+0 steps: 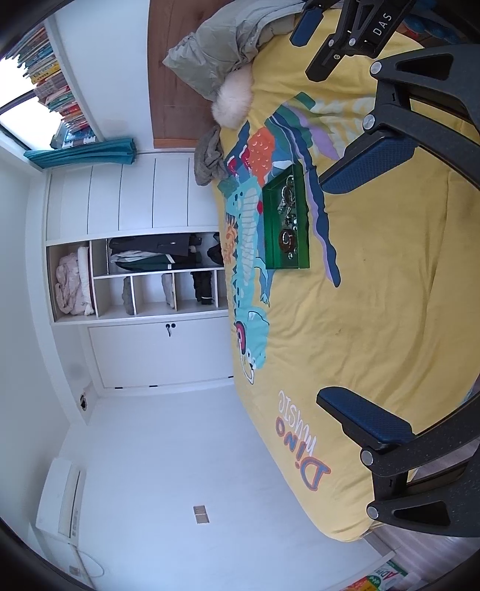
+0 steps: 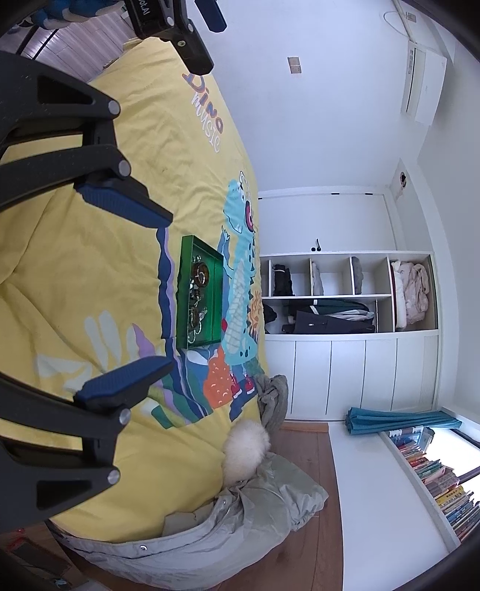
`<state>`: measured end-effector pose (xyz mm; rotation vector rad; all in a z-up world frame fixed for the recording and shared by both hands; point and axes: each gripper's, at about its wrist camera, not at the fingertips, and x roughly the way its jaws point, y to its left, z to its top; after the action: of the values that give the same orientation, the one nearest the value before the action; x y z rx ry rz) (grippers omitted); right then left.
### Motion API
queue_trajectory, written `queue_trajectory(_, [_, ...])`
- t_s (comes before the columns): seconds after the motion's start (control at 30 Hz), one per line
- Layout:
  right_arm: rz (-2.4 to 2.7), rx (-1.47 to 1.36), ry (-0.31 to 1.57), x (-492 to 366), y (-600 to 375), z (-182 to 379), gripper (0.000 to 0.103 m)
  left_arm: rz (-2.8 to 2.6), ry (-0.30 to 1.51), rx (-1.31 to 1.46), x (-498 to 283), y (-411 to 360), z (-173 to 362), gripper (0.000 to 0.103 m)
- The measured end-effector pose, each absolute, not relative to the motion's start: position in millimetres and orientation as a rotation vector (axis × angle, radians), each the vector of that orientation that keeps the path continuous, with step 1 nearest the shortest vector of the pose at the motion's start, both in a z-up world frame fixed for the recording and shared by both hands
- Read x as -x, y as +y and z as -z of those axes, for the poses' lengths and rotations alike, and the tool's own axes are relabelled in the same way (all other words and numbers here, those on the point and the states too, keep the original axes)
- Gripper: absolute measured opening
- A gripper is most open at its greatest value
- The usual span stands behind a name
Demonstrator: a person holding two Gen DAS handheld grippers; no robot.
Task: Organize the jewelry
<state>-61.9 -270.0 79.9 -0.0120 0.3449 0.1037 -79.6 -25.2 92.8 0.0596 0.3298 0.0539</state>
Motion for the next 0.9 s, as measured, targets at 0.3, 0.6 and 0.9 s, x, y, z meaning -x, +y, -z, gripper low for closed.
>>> queue_trajectory(0.3, [-0.101, 0.012, 0.348, 61.4, -270.3, -78.4, 0.070, -0.052, 0.335, -0.062, 81.1, -25.5, -91.0, 0.103])
queue_trajectory(0.6, [-0.098, 0.006, 0.350, 61.5, -275.2, -75.5, 0.070, -0.052, 0.336, -0.061, 81.0, -25.3, -90.7, 0.103])
queue_trajectory(0.9, [-0.098, 0.005, 0.353, 61.2, -275.5, -75.2, 0.070, -0.053, 0.339, -0.060, 81.2, -24.0, -87.2, 0.103])
